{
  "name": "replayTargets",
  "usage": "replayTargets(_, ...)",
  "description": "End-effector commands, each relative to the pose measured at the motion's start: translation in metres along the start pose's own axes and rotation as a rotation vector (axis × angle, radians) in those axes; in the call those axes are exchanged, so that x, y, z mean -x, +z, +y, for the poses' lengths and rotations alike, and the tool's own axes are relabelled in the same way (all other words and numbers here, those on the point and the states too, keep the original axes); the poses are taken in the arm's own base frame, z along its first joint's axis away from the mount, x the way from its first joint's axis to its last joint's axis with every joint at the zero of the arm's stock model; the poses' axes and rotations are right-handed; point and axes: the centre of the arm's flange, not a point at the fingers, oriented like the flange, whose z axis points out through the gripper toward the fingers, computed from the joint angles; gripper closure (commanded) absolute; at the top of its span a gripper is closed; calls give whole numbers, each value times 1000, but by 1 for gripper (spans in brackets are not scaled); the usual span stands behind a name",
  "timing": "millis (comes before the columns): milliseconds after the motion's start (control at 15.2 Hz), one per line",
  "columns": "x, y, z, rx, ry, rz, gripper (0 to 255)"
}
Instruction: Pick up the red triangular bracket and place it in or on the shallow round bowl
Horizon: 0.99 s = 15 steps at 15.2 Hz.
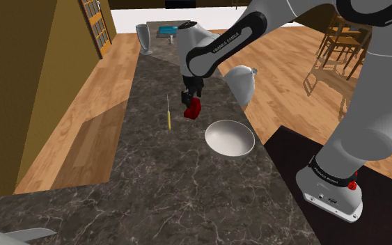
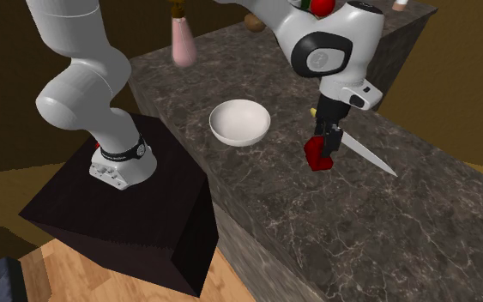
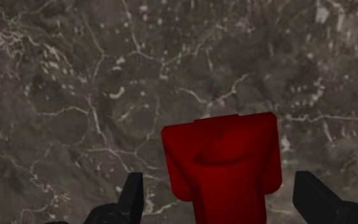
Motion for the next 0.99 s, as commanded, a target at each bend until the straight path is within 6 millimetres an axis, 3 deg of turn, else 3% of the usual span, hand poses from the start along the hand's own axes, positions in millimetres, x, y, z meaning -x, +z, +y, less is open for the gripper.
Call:
replayTargets(0, 0, 2, 0, 0, 0, 1, 0)
replayTargets(396, 0, 2, 0, 0, 0, 0, 0)
replayTargets(462, 0, 2, 0, 0, 0, 0, 255)
replayTargets(924, 1, 3, 0, 0, 0, 0, 255)
